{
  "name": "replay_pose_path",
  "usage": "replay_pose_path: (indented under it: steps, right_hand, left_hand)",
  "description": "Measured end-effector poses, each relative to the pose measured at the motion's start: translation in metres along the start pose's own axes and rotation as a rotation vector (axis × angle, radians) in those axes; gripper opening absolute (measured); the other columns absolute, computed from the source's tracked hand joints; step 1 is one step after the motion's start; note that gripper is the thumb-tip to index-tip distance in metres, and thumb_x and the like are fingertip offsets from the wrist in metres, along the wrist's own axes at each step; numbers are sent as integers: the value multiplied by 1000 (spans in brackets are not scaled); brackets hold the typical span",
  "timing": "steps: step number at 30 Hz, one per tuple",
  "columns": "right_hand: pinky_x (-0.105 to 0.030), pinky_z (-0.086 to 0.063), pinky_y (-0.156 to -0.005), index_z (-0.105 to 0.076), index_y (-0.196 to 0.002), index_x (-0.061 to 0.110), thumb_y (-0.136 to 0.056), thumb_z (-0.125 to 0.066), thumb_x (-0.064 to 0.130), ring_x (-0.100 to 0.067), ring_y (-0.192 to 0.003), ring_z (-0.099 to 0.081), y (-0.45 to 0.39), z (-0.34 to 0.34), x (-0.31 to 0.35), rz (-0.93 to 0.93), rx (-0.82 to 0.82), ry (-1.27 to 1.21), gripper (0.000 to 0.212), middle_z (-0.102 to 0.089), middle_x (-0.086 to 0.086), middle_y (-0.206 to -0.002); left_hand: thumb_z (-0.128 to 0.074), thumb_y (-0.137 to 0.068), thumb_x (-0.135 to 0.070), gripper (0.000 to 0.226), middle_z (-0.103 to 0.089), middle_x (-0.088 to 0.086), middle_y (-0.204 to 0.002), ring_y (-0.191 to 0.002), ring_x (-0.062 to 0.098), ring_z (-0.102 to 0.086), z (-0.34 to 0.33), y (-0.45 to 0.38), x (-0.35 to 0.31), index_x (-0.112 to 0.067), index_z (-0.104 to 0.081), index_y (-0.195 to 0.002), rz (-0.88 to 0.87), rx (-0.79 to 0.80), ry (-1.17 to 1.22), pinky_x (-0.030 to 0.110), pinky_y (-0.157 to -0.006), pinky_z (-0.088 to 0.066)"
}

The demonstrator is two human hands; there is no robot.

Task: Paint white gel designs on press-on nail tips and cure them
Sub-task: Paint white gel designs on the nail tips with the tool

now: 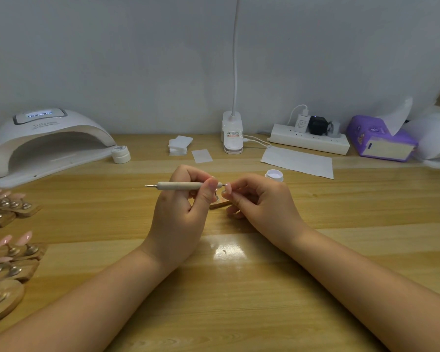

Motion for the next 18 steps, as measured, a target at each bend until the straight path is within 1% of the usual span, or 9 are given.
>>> replay_pose_path:
  steps: [3,5,9,13,17,18]
  right_hand:
    - [-52,-52,-85,-69,-93,9,-88,-68,10,-12,-66,-71,0,1,1,6,2,1,5,-70,12,-80]
    - [-51,-53,-84,-69,-93,9,-88,-68,9,-11,-66,-71,1,1,1,3,6,1,5,-70,11,-80]
    - [-57,-47,-92,-68,-92,10,-88,-68,10,-11,-66,-71,1,0,0,-6,8,-4,4,-69,15,-79]
    - [-50,-53,-84,-68,-93,9,-88,-68,9,-10,-66,-71,1,0,1,-5,11,-7,5,-69,15,-80]
    - [-54,-51,-87,-69,-91,10,-88,-69,11,-10,-66,-70,1,0,0,-3,4,-9,4,-69,17,-79]
    - [-53,-51,-86,-69,-91,11,-88,-69,11,-10,-65,-71,1,0,0,-2,2,-11,4,-69,16,-79]
  left_hand:
    - [-53,-93,-27,6,-65,-10,-78,-70,3,-62,0,0,0,-29,-52,-87,-2,3,-3,10,-65,-44]
    - [-53,-93,-27,7,-65,-12,-77,-70,3,-62,0,-1,0,-30,-52,-87,-2,3,-8,10,-65,-44]
    - [-53,-93,-28,6,-64,-15,-75,-71,4,-62,0,0,1,-29,-52,-87,4,6,-6,10,-65,-44]
    - [-53,-92,-28,5,-65,-11,-77,-71,5,-63,0,0,0,-28,-53,-87,11,8,-6,11,-65,-45]
    - [-52,-92,-27,6,-65,-8,-78,-71,5,-62,0,0,-1,-28,-53,-87,14,8,-13,11,-65,-45]
    - [-52,-92,-27,6,-65,-8,-78,-71,5,-62,0,0,-1,-27,-53,-87,17,9,-12,12,-65,-45]
Point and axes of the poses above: each hand's wrist, its own y-axis away from the middle knuckle, its own z-axis out of the back of the hand, x = y × z, the point moved 3 cm from there along -y, towards the middle knuckle
